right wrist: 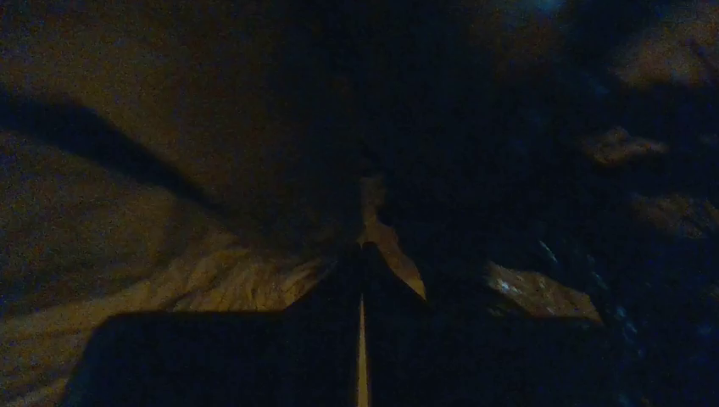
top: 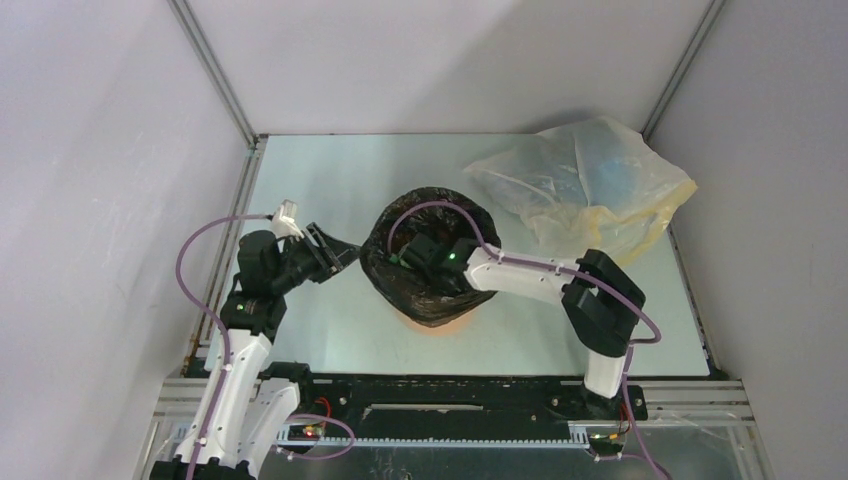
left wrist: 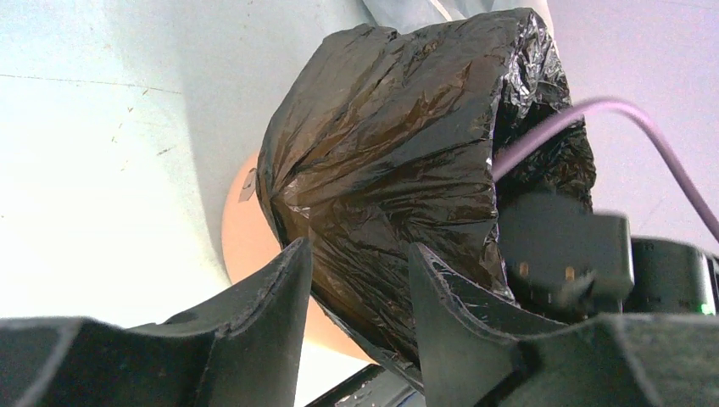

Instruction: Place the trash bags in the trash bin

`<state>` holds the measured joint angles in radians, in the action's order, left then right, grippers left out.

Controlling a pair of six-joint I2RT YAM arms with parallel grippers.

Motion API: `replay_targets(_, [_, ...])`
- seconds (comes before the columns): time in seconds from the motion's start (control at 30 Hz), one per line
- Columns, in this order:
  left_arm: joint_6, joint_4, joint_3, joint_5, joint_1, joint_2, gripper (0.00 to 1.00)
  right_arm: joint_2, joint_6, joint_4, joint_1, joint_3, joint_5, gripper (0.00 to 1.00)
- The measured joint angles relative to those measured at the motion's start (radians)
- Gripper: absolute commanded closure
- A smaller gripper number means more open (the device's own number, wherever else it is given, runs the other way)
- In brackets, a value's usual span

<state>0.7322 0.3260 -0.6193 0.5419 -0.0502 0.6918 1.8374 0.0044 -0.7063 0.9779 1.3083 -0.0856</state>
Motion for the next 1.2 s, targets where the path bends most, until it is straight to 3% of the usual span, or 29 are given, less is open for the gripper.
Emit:
replay_targets(0.23, [-0.001,0.002,0.000,0.000,0.000,0.003,0.47,0.000,0.008,-0.005,0.092,0.005,0.087,1.00])
replay_targets(0.7, [-0.008,0.007,0.000,0.000,0.000,0.003,0.47,0.000,0.030,-0.025,-0.075,0.005,0.082,1.00])
replay_targets(1.2, [-0.021,0.029,-0.008,0.000,0.000,0.000,0.46,-0.122,0.038,-0.059,0.059,0.007,0.012,1.00])
